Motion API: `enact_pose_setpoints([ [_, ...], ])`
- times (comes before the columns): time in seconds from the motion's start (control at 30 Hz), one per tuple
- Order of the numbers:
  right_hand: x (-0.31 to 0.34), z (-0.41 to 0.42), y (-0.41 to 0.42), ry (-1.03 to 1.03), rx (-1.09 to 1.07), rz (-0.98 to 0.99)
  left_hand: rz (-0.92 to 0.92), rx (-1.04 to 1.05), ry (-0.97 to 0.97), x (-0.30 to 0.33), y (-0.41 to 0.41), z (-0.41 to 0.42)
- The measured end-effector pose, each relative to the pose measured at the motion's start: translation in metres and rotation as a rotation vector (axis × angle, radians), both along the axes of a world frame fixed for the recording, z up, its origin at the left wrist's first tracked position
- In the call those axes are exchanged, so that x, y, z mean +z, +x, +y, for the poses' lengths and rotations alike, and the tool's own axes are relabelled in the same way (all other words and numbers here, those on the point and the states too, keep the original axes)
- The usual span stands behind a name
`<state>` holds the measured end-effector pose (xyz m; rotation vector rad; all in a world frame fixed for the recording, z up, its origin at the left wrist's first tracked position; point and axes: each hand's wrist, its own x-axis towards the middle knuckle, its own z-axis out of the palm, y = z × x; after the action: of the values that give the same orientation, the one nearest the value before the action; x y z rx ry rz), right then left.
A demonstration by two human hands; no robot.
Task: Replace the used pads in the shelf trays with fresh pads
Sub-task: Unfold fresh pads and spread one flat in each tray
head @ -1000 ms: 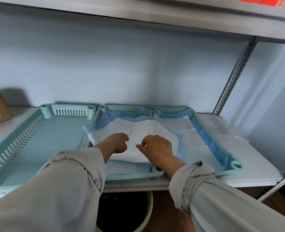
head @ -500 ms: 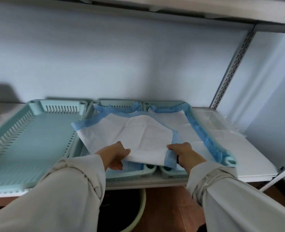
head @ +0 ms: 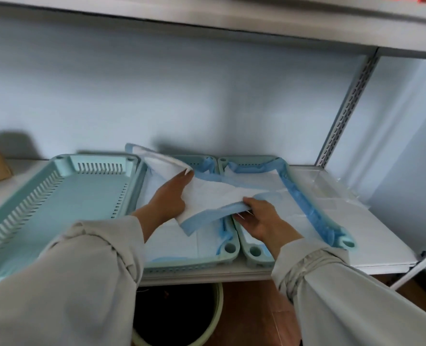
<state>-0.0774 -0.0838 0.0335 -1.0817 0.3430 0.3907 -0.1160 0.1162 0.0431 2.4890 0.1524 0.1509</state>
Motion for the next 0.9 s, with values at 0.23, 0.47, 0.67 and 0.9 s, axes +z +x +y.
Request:
enact_pose_setpoints([
  [0.23, 0.013, 0.034, -0.035, -0.431, 0.087, -0.247, 0.203, 0.181, 0.247, 0.018, -0.006, 0.047],
  [0.47, -0.021, 0.051, -0.054, -0.973, 0.458, -0.339, 0.231, -0.057, -0.032, 0.019, -0.021, -0.004],
  [0.67, -0.027, 0.049, -0.054, -1.135, 0.651, -0.476, 0.338, -0.244, -0.301, 0.018, -0.014, -0.057],
  [0.9, -0.017, 0.030, -0.035, -0.604, 0.291, -0.226, 0.306, -0.054, -0.673, 0.010, -0.008, -0.054],
])
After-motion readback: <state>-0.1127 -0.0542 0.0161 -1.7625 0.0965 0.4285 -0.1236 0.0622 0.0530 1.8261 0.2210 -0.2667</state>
